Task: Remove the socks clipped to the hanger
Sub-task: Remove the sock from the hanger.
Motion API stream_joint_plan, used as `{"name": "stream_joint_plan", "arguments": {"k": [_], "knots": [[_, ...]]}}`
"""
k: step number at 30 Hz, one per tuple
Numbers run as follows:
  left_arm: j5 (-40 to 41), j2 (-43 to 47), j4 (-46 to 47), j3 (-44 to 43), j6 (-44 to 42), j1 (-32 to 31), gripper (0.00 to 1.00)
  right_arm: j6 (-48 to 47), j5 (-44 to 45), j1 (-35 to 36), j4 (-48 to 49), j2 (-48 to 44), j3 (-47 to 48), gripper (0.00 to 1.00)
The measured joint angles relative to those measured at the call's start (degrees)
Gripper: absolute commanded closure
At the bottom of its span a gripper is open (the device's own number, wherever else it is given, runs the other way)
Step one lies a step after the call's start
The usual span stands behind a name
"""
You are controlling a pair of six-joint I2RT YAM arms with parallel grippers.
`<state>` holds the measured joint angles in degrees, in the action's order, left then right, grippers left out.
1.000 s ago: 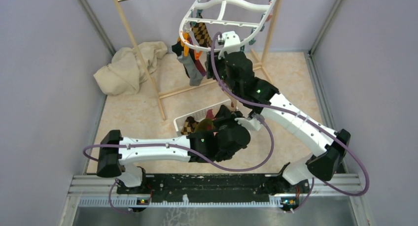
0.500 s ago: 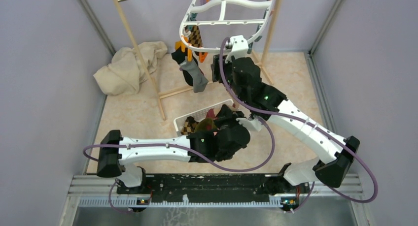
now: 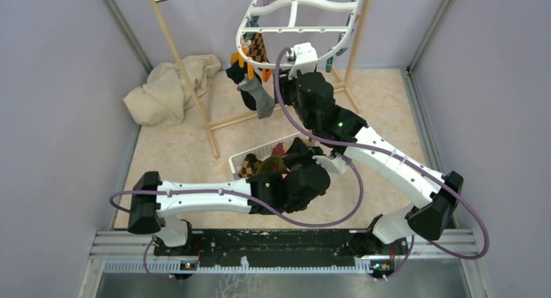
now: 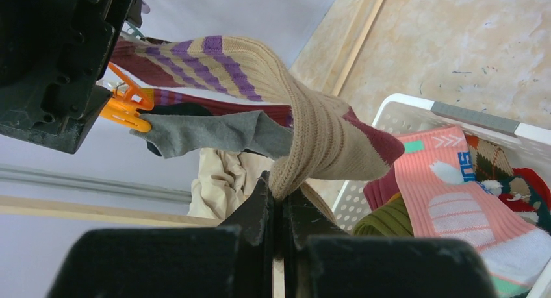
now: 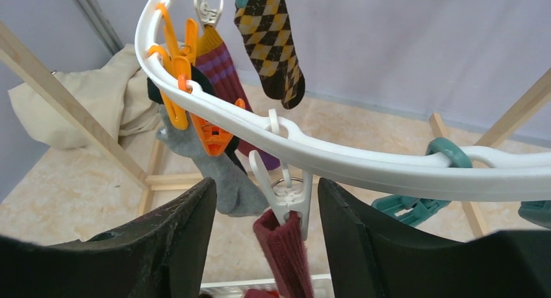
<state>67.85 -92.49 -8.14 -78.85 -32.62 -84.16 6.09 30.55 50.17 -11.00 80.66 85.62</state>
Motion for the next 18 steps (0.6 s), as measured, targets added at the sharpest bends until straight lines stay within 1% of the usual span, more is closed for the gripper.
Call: {"name": "stream_joint_plan", "arguments": {"k": [6,14,18], "knots": [[0.0,0.0,0.0,0.0,0.1,0.0,0.99,0.0,-1.4,0.0,0.3,-0.8,0.0,0.39],[0.0,0.0,-1.0,0.0,1.0,-0.1,0.99,0.8,-3.6,-0.7,0.8,-8.4,-2.2,0.38],[0.0,0.0,-1.2,0.0,1.2,-0.4,0.99,1.0,-3.6,-1.5,1.7,-9.8,-3.5,0.38]]}}
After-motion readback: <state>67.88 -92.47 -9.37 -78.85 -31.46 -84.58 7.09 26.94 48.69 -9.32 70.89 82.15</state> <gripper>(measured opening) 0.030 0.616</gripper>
